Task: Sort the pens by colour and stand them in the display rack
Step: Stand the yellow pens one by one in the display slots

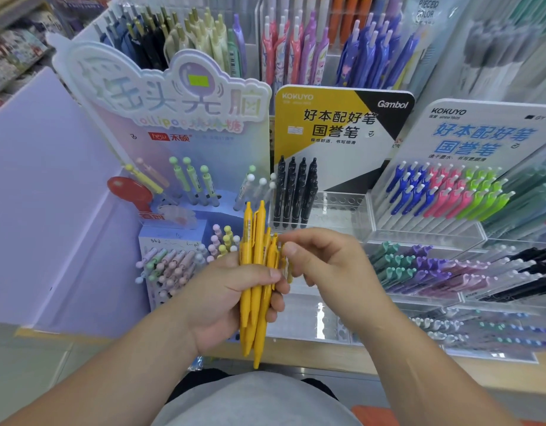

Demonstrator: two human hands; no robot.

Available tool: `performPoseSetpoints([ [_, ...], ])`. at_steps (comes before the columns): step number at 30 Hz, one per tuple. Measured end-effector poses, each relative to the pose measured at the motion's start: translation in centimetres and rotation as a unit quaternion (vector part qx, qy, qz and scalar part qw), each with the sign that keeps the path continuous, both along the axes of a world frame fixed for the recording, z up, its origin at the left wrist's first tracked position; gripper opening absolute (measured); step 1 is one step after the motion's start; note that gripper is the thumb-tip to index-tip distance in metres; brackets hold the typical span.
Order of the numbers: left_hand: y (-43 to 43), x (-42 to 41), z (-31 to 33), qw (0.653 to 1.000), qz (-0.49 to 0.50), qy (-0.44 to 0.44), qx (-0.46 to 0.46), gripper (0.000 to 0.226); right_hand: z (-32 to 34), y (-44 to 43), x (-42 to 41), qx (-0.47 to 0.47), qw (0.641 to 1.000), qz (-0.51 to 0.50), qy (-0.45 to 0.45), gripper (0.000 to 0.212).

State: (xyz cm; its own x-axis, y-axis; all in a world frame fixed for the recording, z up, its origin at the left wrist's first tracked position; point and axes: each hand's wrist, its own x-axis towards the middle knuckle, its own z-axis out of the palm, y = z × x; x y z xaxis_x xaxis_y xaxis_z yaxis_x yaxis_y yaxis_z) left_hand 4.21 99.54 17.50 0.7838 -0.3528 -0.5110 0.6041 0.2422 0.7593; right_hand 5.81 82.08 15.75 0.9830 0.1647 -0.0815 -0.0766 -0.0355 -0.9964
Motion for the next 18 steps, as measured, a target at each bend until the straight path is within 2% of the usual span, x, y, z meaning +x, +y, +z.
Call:
performPoseSetpoints([
  [7,-0.7,0.1,-0.5,0.998,-0.022,-0.019,0.052,0.012,0.5,-0.1,0.1,-0.024,0.998,0.025,0.061,0.006],
  [10,-0.9,0.2,-0.5,0.998,-0.026,-0.022,0.057,0.017,0.8,-0.5,0.3,-0.006,0.998,0.001,0.069,0.003],
  [12,-0.8,0.3,-0.5,0.997,-0.03,-0.021,0.061,0.022,0.9,-0.9,0.4,0.018,0.996,-0.02,0.081,0.002],
  [14,-0.8,0.5,-0.4,0.998,-0.027,-0.019,0.058,0.017,0.8,-1.2,0.4,0.067,0.992,-0.015,0.104,0.006],
  [16,-0.9,0.6,-0.2,0.999,-0.02,-0.012,0.049,0.01,0.4,-1.7,0.4,0.124,0.984,0.016,0.123,0.015],
  [18,-1.0,0.6,-0.2,0.999,-0.015,-0.004,0.039,0.012,0.2,-2.1,0.3,0.14,0.981,0.053,0.122,0.019],
])
